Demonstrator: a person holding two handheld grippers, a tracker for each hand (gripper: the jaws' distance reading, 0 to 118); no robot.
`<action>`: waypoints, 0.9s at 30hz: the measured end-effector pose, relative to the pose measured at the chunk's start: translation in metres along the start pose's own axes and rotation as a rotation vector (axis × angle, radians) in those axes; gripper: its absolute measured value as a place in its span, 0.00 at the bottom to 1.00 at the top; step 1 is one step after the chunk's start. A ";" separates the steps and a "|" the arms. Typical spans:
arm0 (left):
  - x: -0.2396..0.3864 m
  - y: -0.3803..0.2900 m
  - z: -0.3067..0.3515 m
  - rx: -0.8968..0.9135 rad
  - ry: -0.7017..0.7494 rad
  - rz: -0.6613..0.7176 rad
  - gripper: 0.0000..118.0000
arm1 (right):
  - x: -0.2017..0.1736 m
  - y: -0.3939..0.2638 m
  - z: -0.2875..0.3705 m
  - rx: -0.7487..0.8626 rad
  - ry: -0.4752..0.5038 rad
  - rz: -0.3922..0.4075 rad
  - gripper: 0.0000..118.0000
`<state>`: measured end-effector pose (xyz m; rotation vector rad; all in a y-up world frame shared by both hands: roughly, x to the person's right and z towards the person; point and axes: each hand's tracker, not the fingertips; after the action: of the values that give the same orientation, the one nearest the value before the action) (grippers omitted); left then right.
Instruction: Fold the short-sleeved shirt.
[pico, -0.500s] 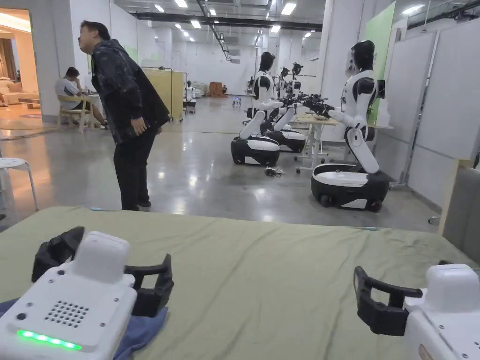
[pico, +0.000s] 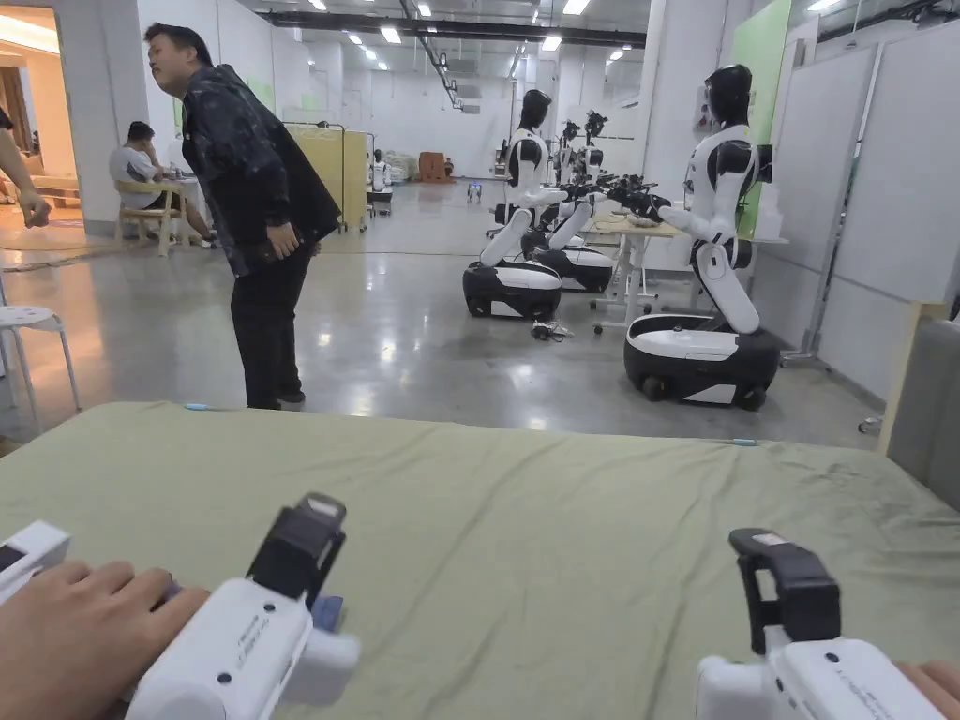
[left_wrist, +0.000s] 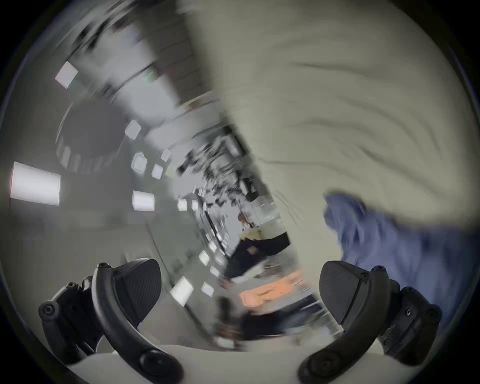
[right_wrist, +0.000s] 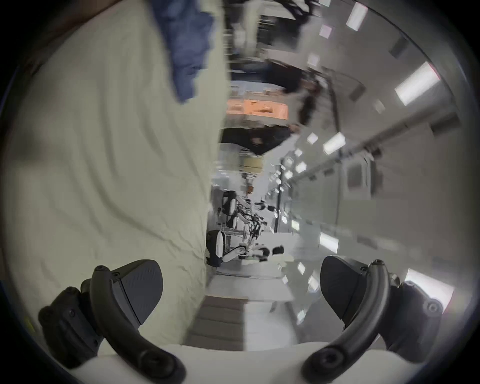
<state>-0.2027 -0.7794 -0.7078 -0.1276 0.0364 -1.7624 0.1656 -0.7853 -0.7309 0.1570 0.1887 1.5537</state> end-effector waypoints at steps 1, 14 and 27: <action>-0.018 0.002 0.003 -0.028 0.010 0.258 0.99 | 0.012 0.002 0.002 -0.010 -0.015 -0.190 1.00; -0.073 -0.037 0.079 0.148 0.158 1.859 0.99 | 0.054 -0.023 0.032 0.061 -0.128 -1.784 1.00; -0.079 -0.043 0.075 0.066 0.129 1.780 0.99 | 0.056 -0.016 0.034 0.065 -0.097 -1.615 1.00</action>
<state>-0.2214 -0.6903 -0.6340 0.0778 0.1339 0.0104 0.1895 -0.7289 -0.7024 0.0768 0.1990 -0.0665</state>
